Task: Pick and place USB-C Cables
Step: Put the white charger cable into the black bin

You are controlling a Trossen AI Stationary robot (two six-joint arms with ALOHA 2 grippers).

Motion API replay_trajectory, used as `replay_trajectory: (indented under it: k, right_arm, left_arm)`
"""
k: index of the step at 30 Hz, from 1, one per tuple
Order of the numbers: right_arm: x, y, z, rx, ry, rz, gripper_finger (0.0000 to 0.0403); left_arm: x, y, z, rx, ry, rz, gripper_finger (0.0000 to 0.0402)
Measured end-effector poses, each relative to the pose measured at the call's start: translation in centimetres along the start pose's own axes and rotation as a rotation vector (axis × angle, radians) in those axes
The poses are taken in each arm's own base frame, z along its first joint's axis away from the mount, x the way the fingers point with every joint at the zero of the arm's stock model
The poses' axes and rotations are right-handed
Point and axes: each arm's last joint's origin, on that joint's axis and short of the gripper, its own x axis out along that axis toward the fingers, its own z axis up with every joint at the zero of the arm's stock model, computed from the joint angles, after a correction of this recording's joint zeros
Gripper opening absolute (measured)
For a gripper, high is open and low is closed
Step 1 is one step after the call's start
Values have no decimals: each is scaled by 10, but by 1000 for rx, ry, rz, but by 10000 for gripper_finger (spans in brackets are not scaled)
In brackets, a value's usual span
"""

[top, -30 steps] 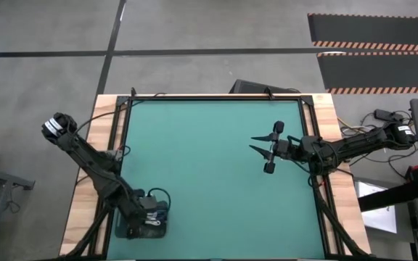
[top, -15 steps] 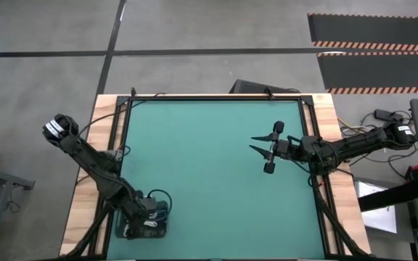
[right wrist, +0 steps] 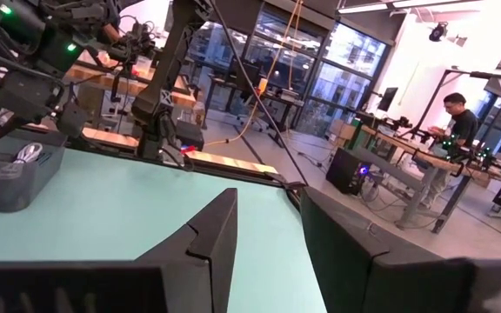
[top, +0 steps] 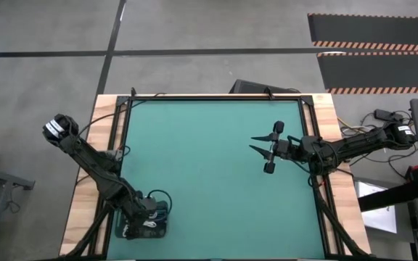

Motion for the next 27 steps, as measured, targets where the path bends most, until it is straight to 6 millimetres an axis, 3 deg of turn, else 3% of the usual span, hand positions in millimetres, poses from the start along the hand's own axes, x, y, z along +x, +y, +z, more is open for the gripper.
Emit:
replay_trajectory:
  k: [27]
  right_arm:
    - [0, 0, 0, -2, 0, 0, 118]
  left_arm:
    - [0, 1, 0, -6, 19, -5, 27]
